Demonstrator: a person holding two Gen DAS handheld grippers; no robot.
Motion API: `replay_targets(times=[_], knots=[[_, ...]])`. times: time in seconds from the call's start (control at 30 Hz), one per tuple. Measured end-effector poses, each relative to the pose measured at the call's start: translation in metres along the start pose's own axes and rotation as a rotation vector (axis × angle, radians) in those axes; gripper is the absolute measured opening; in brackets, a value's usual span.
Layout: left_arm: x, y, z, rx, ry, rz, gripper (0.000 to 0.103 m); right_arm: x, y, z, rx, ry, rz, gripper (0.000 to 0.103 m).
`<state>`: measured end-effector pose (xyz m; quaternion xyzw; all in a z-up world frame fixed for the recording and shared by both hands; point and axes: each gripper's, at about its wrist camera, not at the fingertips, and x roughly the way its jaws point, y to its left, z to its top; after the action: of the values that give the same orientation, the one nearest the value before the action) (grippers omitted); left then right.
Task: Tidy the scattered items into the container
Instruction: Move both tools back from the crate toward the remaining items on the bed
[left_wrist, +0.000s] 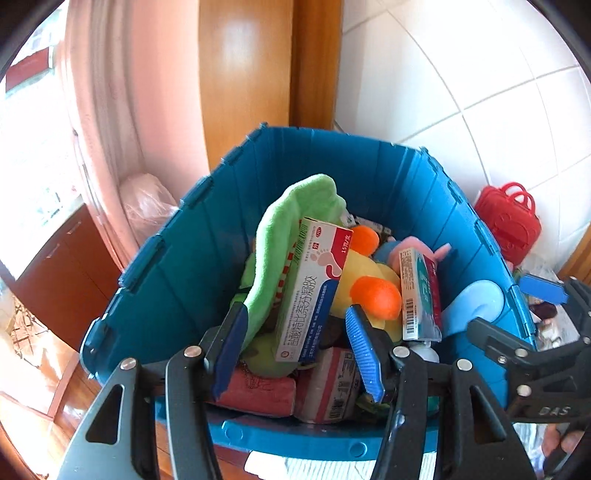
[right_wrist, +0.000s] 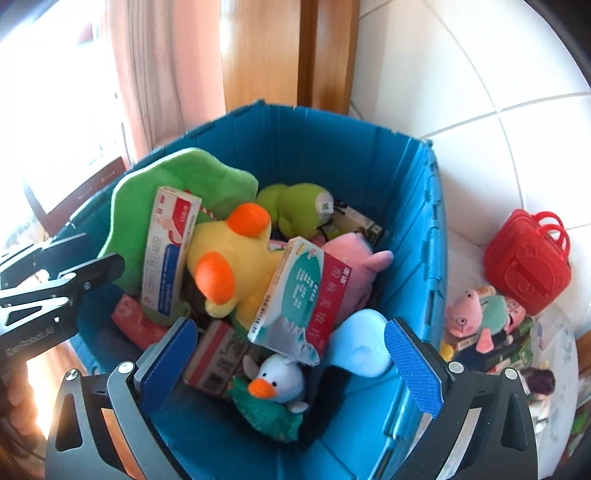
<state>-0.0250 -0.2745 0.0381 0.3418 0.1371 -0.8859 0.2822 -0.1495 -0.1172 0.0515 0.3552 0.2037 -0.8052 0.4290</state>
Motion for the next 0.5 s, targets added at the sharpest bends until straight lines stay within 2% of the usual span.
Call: replay_targets(times=[0.07, 0.23, 0.5], knots=[[-0.008, -0.003, -0.006, -0.013, -0.037, 0.016, 0.056, -0.011, -0.002, -0.006, 0.022, -0.039, -0.006, 0.103], [-0.027, -0.020, -0.017, -0.029, -0.111, -0.014, 0.059, -0.043, -0.021, -0.024, 0.092, -0.117, -0.028, 0.103], [-0.054, -0.100, -0.019, 0.084, -0.186, -0.137, 0.061, -0.087, -0.082, -0.061, 0.192, -0.179, -0.139, 0.103]])
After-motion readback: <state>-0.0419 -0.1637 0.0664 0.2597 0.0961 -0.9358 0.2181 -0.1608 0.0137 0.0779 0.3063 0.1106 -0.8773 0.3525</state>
